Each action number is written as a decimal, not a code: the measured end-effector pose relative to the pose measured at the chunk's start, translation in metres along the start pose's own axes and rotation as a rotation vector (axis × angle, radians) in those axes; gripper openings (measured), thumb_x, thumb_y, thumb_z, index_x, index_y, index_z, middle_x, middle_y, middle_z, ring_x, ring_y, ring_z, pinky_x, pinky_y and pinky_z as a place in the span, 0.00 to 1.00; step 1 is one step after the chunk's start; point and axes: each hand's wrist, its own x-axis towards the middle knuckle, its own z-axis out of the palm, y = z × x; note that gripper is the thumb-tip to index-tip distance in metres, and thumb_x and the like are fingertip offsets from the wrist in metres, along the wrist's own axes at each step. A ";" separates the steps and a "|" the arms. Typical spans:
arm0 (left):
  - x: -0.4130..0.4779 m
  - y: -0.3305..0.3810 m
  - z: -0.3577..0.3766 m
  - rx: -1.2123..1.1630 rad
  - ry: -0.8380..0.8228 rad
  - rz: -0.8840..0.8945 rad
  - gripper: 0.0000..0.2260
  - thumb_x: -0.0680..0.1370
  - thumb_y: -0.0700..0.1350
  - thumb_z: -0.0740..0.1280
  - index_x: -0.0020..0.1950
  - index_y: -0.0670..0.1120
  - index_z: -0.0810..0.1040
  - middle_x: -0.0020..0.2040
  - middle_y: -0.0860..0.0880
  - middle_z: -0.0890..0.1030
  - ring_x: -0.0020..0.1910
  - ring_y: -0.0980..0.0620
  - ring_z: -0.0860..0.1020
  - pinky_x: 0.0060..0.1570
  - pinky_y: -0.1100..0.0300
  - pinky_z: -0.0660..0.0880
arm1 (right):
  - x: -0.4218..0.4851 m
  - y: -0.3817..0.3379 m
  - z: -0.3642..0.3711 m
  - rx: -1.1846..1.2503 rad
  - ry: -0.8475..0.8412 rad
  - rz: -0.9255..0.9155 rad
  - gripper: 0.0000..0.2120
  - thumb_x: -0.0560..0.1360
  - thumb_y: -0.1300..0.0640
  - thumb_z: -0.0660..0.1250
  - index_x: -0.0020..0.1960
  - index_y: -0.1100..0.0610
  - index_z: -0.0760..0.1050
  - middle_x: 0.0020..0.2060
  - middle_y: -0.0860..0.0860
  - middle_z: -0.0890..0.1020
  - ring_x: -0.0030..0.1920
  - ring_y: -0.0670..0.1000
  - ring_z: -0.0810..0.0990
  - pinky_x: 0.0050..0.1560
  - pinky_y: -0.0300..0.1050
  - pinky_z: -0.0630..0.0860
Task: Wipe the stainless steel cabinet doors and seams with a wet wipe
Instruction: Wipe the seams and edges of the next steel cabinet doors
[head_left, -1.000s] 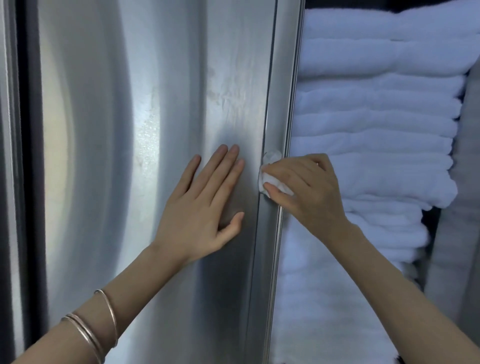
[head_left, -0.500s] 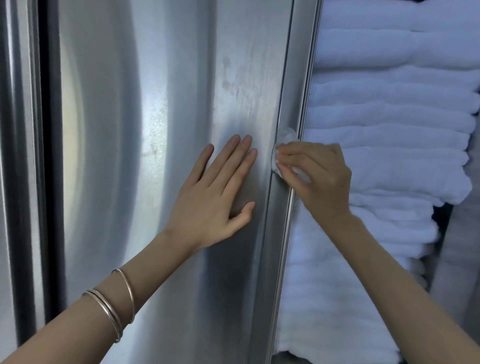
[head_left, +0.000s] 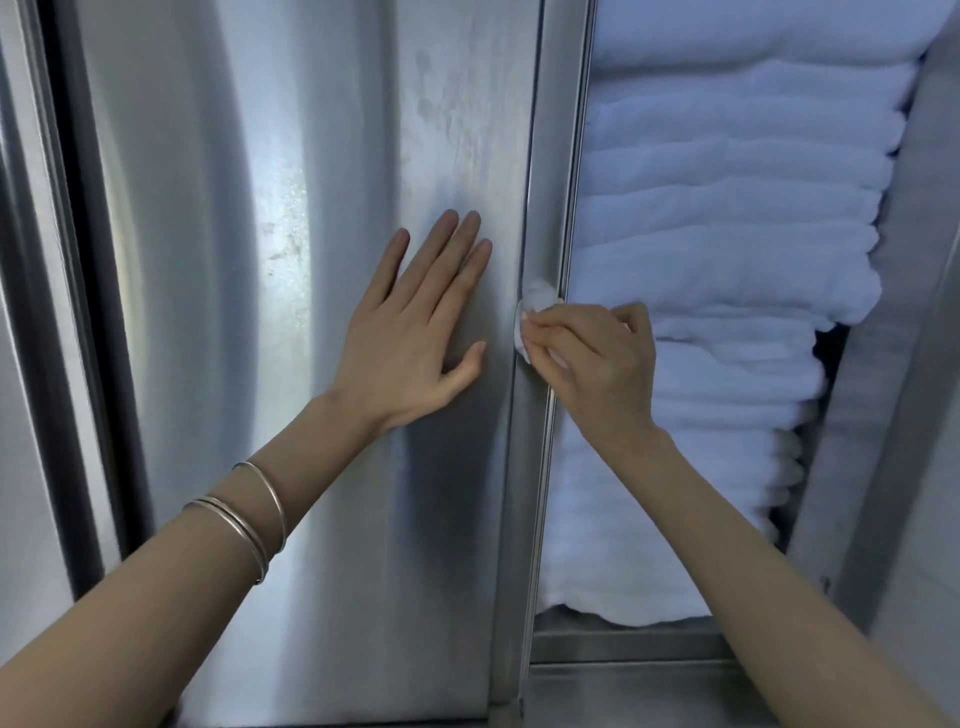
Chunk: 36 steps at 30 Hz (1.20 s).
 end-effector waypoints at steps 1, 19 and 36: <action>-0.003 0.001 -0.001 -0.007 -0.016 0.002 0.32 0.76 0.52 0.61 0.76 0.40 0.59 0.77 0.42 0.59 0.77 0.45 0.55 0.75 0.44 0.51 | -0.018 -0.009 -0.004 0.003 -0.007 0.016 0.06 0.71 0.64 0.73 0.35 0.58 0.81 0.38 0.48 0.84 0.36 0.49 0.82 0.35 0.46 0.65; -0.148 0.078 0.003 -0.029 -0.355 -0.012 0.34 0.75 0.53 0.62 0.77 0.41 0.56 0.79 0.45 0.55 0.78 0.44 0.52 0.75 0.43 0.50 | -0.140 -0.077 -0.038 -0.023 -0.160 0.105 0.07 0.70 0.62 0.75 0.33 0.58 0.81 0.37 0.49 0.84 0.33 0.48 0.81 0.31 0.44 0.65; -0.156 0.079 0.007 0.011 -0.374 0.013 0.40 0.72 0.54 0.67 0.78 0.41 0.54 0.79 0.44 0.53 0.78 0.43 0.50 0.75 0.43 0.51 | -0.140 -0.082 -0.053 -0.044 -0.327 0.105 0.07 0.73 0.61 0.71 0.36 0.56 0.81 0.37 0.47 0.84 0.32 0.48 0.80 0.36 0.45 0.63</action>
